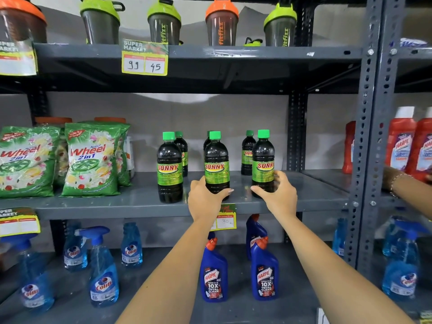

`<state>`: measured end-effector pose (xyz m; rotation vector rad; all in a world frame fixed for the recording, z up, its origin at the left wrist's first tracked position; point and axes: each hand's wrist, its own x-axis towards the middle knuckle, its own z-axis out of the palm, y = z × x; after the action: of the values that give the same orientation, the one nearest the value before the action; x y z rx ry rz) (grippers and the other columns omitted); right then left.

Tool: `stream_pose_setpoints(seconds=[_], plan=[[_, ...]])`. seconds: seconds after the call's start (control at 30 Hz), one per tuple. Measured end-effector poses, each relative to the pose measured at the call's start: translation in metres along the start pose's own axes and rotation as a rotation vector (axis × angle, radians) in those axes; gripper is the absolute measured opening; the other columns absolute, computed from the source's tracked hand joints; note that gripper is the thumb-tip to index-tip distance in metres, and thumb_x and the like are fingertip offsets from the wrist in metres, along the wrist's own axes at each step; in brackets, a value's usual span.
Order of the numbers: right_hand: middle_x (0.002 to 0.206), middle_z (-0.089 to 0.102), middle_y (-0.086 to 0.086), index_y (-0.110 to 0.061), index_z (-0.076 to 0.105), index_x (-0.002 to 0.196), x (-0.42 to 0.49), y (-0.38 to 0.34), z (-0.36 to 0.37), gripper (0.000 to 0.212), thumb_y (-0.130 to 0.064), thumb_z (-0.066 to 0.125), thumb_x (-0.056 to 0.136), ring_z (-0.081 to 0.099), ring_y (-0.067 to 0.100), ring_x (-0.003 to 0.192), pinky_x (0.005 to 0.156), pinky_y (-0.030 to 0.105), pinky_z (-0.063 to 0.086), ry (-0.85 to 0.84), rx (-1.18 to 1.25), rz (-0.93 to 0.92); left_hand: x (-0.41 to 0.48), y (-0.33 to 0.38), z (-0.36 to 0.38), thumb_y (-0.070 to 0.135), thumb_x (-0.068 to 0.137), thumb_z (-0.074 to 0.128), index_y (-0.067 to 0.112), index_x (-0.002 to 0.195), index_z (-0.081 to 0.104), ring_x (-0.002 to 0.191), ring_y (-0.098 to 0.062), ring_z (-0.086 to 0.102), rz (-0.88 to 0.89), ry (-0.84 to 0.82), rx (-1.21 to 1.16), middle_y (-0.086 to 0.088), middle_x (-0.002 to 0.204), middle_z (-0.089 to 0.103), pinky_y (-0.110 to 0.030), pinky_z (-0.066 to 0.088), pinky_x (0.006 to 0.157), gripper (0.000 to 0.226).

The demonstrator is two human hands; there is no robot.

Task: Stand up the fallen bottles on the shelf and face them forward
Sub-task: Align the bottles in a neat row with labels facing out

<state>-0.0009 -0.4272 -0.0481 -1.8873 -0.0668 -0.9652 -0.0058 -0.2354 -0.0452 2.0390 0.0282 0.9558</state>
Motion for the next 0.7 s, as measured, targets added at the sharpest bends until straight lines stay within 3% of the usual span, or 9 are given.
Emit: stream_pose_setpoints(seconds=[0.47, 0.53, 0.6, 0.63, 0.7], plan=[[0.119, 0.069, 0.0, -0.019, 0.057, 0.128, 0.001, -0.001, -0.003, 0.066, -0.036, 0.087, 0.072, 0.064, 0.018, 0.111, 0.089, 0.026, 0.047, -0.053, 0.012, -0.008, -0.002, 0.001, -0.003, 0.057, 0.065, 0.08, 0.022, 0.105, 0.062, 0.076, -0.012, 0.055, 0.025, -0.031, -0.019, 0.003, 0.098, 0.051, -0.025, 0.042, 0.067, 0.056], [0.127, 0.065, 0.002, -0.018, 0.048, 0.139, -0.001, -0.001, -0.001, 0.08, -0.036, 0.087, 0.072, 0.06, 0.021, 0.12, 0.093, 0.029, 0.046, -0.057, 0.039, 0.011, -0.003, 0.001, -0.003, 0.06, 0.065, 0.079, 0.021, 0.108, 0.059, 0.085, -0.015, 0.059, 0.026, -0.042, -0.034, 0.002, 0.102, 0.052, -0.026, 0.045, 0.07, 0.061], [0.144, 0.05, 0.006, -0.018, 0.031, 0.15, -0.005, -0.001, 0.001, 0.098, -0.041, 0.086, 0.072, 0.047, 0.023, 0.133, 0.105, 0.038, 0.041, 0.002, 0.076, 0.048, -0.006, 0.0, -0.002, 0.065, 0.069, 0.072, 0.017, 0.121, 0.054, 0.105, -0.019, 0.056, 0.033, -0.042, -0.054, -0.001, 0.114, 0.053, -0.031, 0.049, 0.081, 0.074], [0.148, 0.043, 0.006, -0.017, 0.028, 0.152, -0.008, -0.001, 0.003, 0.098, -0.043, 0.083, 0.075, 0.041, 0.022, 0.137, 0.111, 0.041, 0.039, 0.074, 0.091, 0.024, -0.009, -0.002, -0.004, 0.065, 0.074, 0.068, 0.014, 0.13, 0.049, 0.115, -0.02, 0.05, 0.049, -0.024, -0.06, -0.002, 0.123, 0.05, -0.034, 0.047, 0.089, 0.079], [0.141, 0.043, 0.008, -0.012, 0.036, 0.145, -0.017, -0.005, 0.008, 0.077, -0.039, 0.075, 0.084, 0.042, 0.024, 0.132, 0.108, 0.045, 0.041, 0.257, 0.095, -0.151, -0.015, -0.004, -0.011, 0.057, 0.086, 0.06, 0.01, 0.136, 0.046, 0.119, -0.02, 0.041, 0.15, 0.103, -0.039, -0.005, 0.127, 0.049, -0.036, 0.042, 0.095, 0.069]])
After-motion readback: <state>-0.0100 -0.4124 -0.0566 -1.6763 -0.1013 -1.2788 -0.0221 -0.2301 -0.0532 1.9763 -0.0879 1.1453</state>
